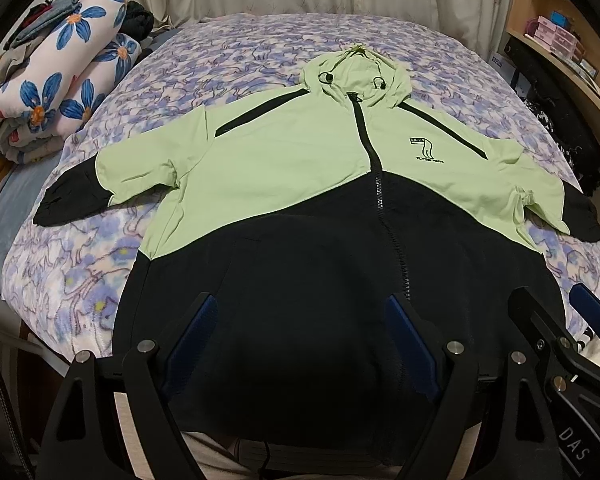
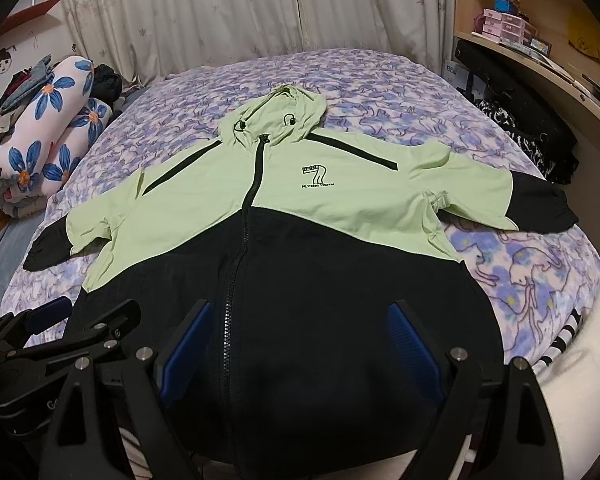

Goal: Fold large clothes

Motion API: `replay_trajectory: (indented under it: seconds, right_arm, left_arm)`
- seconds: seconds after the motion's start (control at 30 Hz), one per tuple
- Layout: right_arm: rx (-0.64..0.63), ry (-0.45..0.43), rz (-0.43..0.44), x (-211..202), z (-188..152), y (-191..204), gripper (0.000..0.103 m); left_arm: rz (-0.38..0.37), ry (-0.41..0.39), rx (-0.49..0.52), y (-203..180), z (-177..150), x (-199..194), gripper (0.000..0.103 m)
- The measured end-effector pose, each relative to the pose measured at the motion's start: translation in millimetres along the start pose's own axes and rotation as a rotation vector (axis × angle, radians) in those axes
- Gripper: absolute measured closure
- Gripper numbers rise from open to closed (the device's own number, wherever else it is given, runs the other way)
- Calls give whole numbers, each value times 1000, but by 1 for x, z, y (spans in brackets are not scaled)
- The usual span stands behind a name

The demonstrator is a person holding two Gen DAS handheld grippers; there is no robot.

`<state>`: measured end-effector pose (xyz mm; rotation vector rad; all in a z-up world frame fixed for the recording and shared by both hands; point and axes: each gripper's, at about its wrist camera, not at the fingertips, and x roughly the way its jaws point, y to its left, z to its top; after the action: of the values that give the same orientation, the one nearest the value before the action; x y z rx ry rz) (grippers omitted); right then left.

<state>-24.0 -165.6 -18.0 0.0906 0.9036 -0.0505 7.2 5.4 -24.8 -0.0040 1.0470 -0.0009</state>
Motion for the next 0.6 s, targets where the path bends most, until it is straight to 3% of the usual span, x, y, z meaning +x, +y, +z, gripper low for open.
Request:
replay_trajectory:
  seconds: [0.6]
  right_arm:
    - [-1,3,-1,5,1,1,14]
  left_arm:
    - [2,2,-1,5,1,4,19]
